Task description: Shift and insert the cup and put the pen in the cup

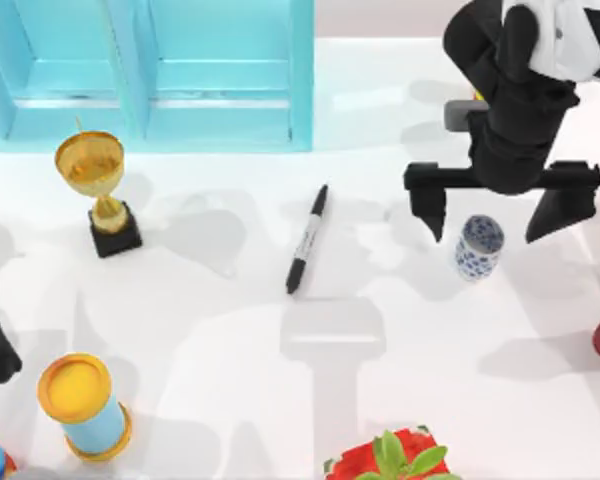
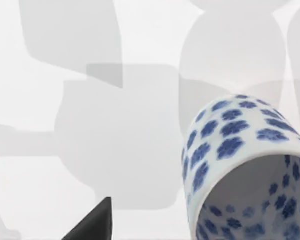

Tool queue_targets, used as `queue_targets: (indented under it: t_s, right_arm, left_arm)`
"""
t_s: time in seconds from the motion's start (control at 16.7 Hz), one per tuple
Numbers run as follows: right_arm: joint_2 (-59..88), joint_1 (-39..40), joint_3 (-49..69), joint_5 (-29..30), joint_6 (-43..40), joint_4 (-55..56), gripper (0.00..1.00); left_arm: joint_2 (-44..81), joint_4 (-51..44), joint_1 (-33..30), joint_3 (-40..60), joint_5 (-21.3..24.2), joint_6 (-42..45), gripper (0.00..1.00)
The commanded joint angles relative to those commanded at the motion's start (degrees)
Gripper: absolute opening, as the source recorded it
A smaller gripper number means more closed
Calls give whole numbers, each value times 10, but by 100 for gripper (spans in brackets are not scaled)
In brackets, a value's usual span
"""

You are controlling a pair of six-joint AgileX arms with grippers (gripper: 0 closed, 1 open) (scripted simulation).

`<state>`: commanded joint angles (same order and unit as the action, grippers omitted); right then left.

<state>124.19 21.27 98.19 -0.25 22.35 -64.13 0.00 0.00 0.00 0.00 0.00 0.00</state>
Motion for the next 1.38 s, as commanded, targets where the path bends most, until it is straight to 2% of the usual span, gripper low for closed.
queue_targets:
  t_s: [0.36,0.96,1.38]
  right_arm:
    - [10,-1,41,0,1,-39,100]
    - [52,-3,400,0,-1,-348,100]
    - [51,-2,436,0,-2,-382,100]
  left_arm:
    - [0,0,0,0,0,0,100]
    - [0,0,0,0,0,0,100]
    - [0,0,0,0,0,0,100]
